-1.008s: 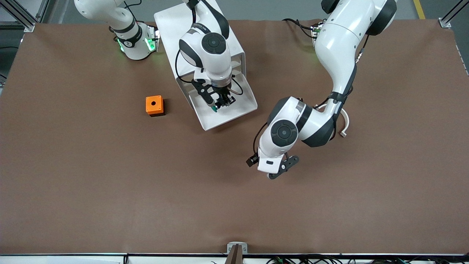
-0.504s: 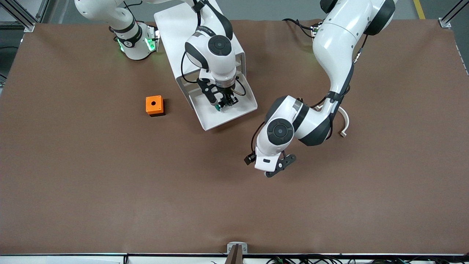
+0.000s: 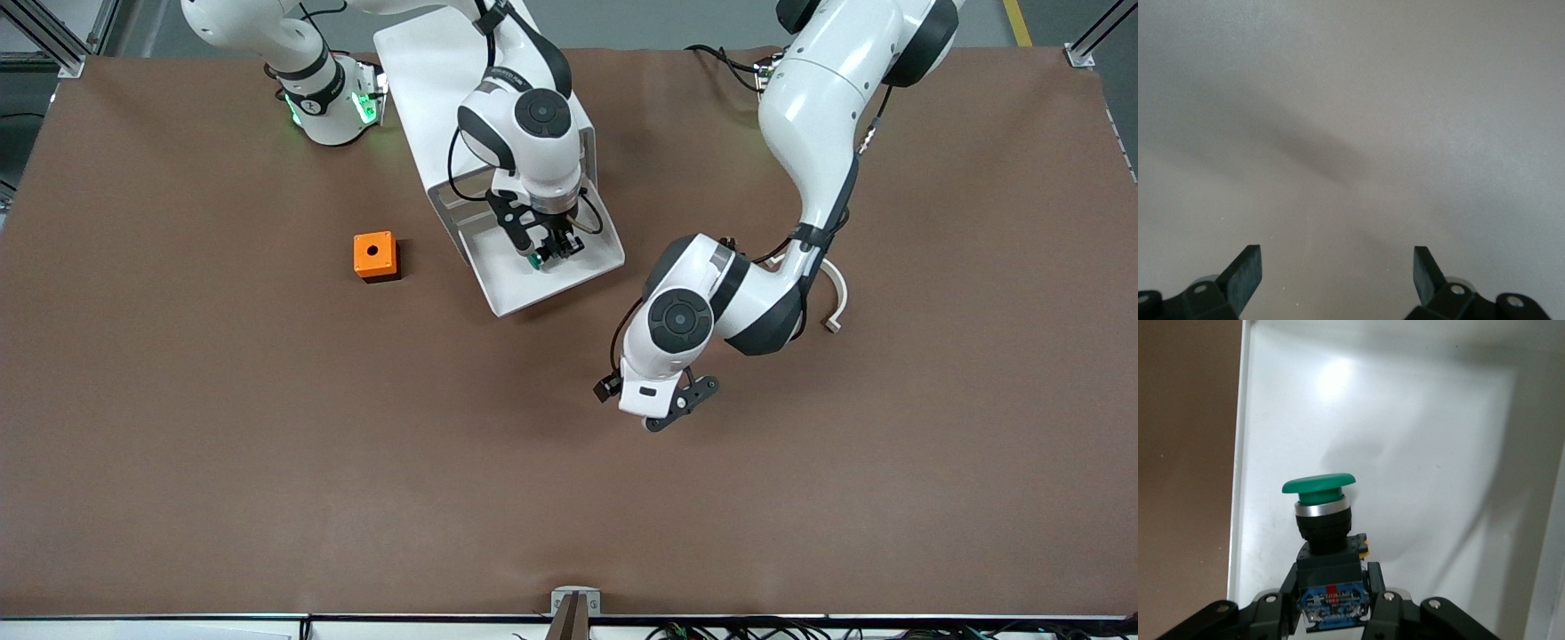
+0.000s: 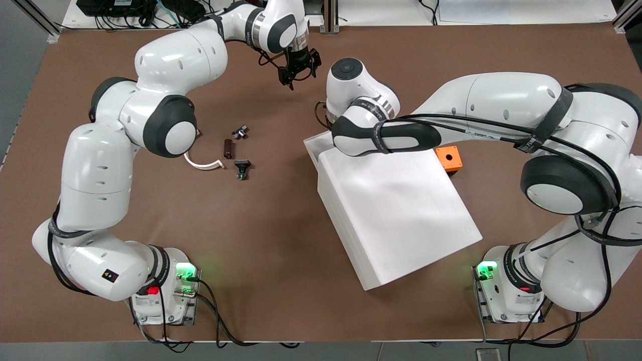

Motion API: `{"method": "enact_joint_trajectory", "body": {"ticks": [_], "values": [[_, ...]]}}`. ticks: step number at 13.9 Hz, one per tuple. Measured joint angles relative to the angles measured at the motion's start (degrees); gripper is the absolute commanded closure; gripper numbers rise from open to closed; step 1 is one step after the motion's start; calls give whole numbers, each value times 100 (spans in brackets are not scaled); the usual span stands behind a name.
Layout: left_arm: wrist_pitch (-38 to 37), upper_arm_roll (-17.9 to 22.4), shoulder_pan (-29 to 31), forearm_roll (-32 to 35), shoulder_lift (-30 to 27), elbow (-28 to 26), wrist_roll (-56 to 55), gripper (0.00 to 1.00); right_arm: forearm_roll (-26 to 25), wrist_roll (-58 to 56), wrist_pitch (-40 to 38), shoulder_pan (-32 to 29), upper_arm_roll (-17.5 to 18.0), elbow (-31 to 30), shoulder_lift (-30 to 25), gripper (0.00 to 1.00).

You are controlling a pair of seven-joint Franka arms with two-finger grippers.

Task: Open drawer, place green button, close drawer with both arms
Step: 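Lower the green button into the drawer and open the right gripper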

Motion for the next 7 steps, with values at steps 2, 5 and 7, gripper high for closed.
{"method": "enact_joint_trajectory", "body": {"ticks": [2, 5, 7], "values": [[21, 0, 6, 2, 0, -1, 0, 0, 0, 114, 5, 21, 0, 20, 6, 100], [39, 0, 6, 2, 2, -6, 0, 0, 0, 196, 5, 52, 0, 94, 66, 100], [90, 0, 6, 2, 5, -10, 0, 0, 0, 284, 5, 74, 0, 151, 127, 100]]}}
